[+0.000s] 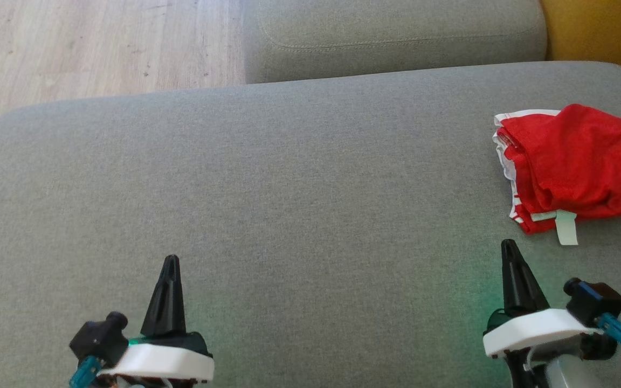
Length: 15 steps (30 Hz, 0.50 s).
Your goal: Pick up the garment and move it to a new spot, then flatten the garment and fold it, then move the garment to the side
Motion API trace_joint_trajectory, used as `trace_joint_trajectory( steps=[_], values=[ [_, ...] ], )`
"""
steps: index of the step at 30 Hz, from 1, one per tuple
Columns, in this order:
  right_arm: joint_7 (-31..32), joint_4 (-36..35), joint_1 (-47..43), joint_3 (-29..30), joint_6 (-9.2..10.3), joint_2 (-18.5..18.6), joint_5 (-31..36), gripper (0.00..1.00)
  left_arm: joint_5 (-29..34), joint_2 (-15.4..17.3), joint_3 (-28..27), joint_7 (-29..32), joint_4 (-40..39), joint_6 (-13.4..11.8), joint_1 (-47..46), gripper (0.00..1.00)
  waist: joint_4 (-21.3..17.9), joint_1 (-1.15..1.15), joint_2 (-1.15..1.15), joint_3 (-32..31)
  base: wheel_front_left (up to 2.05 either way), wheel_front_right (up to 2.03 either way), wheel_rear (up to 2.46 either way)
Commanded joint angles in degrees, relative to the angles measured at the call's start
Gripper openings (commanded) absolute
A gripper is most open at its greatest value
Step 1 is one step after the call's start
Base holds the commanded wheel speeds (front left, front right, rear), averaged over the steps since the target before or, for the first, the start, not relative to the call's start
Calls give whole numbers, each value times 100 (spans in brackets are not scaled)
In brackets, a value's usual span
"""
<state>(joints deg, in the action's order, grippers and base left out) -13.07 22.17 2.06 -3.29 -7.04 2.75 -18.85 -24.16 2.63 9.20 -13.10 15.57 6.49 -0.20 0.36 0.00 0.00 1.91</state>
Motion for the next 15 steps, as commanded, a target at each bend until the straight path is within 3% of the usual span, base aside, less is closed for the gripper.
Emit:
trace_joint_trajectory(
  steps=[1,15],
  values=[
    [29,-213,254,37,-4,24,-178,0,-149,13,-85,26,-187,7,-230,0,0,0,0,-2,0,0,0],
    [240,-284,273,124,-9,44,-1067,0,-973,32,-243,242,-180,18,-276,0,-5,0,0,-23,0,0,0]
  ],
)
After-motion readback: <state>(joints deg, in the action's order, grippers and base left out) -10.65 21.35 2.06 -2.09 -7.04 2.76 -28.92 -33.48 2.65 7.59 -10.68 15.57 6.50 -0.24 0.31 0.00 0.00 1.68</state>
